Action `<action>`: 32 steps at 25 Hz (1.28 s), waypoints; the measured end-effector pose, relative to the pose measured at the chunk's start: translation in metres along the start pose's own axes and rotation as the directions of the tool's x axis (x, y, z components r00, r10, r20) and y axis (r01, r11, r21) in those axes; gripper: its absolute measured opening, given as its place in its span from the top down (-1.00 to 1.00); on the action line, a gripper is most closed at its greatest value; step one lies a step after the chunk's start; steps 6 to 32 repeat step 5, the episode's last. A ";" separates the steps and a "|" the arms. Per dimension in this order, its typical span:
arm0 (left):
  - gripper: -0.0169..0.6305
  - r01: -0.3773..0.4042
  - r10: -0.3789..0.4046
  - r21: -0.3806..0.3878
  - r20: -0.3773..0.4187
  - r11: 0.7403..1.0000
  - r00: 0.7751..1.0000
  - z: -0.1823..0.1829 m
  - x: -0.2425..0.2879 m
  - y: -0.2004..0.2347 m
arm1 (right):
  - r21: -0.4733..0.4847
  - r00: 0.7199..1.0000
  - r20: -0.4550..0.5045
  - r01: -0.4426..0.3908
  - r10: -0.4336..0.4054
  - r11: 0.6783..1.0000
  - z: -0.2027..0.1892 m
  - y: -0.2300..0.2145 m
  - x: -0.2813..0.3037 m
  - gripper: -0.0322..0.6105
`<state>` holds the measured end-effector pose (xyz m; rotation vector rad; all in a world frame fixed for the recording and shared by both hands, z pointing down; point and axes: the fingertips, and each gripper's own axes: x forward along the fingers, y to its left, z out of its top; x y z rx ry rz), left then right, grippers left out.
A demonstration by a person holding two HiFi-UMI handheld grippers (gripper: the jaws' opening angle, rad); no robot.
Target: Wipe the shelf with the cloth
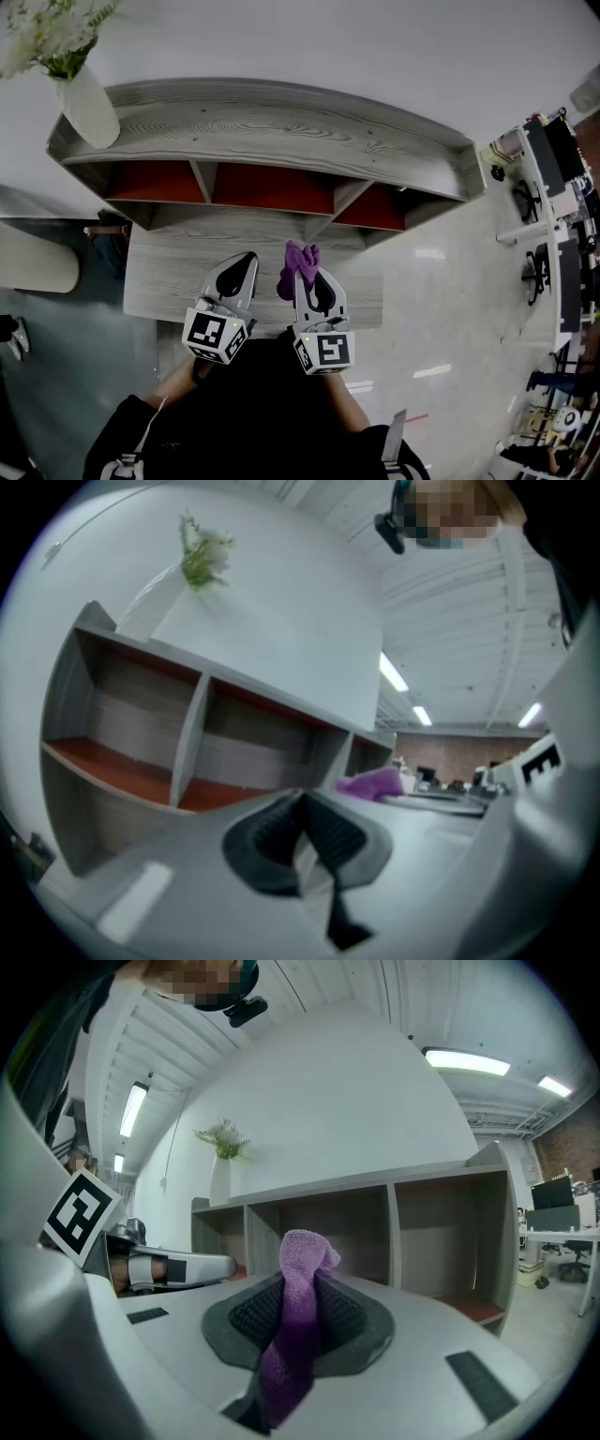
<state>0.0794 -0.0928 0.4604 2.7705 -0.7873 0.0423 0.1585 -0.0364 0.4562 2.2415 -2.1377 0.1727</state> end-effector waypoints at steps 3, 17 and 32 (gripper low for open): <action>0.93 0.003 -0.003 0.000 -0.002 1.000 1.000 0.000 0.001 0.000 | 0.004 1.000 -0.007 -0.003 0.003 1.000 -0.001 0.000 0.001 0.70; 0.93 0.007 -0.007 -0.001 -0.005 1.000 1.000 -0.001 0.002 0.000 | 0.004 1.000 -0.011 -0.006 0.006 1.000 -0.002 0.000 0.002 0.70; 0.93 0.007 -0.007 -0.001 -0.005 1.000 1.000 -0.001 0.002 0.000 | 0.004 1.000 -0.011 -0.006 0.006 1.000 -0.002 0.000 0.002 0.70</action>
